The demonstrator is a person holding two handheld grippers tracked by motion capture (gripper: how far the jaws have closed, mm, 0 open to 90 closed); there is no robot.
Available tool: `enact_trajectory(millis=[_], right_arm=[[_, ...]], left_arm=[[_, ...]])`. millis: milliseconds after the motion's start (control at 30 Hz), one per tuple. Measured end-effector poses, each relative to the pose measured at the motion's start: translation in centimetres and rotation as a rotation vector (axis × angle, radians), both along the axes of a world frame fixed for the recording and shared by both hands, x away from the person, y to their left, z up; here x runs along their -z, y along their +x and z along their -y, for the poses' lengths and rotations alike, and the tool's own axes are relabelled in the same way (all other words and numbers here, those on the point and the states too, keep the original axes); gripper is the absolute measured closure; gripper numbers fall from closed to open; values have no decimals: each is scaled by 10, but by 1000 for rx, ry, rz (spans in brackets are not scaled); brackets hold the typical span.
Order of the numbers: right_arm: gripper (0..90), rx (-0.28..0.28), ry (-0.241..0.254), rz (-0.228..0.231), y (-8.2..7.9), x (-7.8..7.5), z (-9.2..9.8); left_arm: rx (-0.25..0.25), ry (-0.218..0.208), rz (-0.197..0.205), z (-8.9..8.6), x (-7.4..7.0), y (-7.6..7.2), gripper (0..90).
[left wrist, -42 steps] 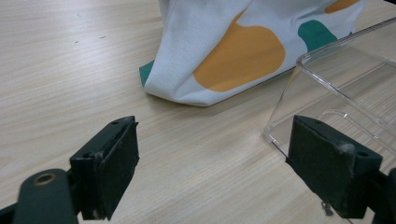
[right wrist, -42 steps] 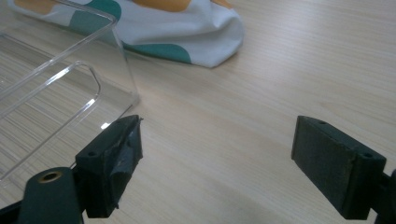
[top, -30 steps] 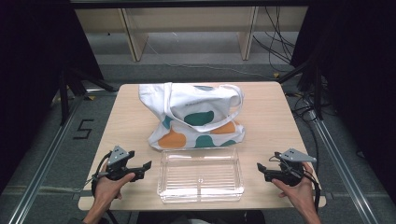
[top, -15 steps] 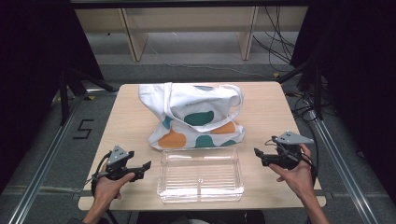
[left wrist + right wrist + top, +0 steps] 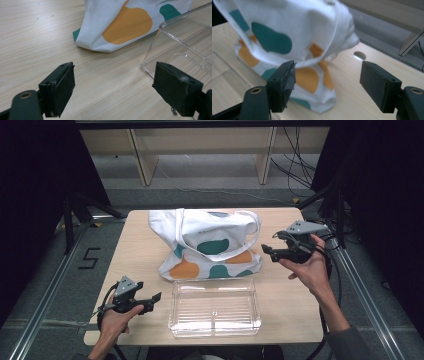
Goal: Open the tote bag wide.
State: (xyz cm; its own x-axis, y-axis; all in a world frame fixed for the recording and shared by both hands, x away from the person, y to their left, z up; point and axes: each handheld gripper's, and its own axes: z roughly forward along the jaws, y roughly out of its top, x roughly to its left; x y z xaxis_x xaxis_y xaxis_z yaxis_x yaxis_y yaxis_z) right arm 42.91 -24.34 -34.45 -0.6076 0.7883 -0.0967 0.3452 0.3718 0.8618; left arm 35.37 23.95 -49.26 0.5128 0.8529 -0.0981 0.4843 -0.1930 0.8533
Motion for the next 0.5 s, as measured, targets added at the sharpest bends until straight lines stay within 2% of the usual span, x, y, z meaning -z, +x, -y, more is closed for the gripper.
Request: enact_trajectory(millis=[67, 100, 167, 200, 233, 300, 333, 367, 400, 467, 500], right_arm=[[322, -16, -20, -15, 13, -14, -4], [322, -16, -20, -15, 13, -14, -4], [341, -32, -29, -5, 26, -26, -9], [349, -27, -19, 6, 30, -29, -13], [357, -38, -12, -13, 34, -33, -16], [380, -49, -40, 0, 44, -41, -21], [384, -43, -38, -19, 48, -43, -26], [384, -43, -38, -19, 48, -43, -26], [422, -65, -71, -18, 58, -51, -33], [431, -62, -73, -7, 61, -52, -37], [467, -74, -78, -16, 71, -57, -47]], left_arm=[[2, 6, 5, 0, 0, 0, 167], [0, 4, 4, 0, 0, 1, 167], [0, -2, 0, 0, 0, 0, 170], [3, 0, 2, 0, 0, 1, 170], [3, 0, 2, 0, 0, 1, 170], [3, 3, 3, 0, 0, 1, 171], [6, 3, 2, 0, 0, 1, 171], [6, 3, 2, 0, 0, 1, 171], [6, 5, 2, -1, 0, 1, 172], [1, 7, 2, -1, 0, 1, 172], [2, 6, 2, 0, 0, 1, 173]])
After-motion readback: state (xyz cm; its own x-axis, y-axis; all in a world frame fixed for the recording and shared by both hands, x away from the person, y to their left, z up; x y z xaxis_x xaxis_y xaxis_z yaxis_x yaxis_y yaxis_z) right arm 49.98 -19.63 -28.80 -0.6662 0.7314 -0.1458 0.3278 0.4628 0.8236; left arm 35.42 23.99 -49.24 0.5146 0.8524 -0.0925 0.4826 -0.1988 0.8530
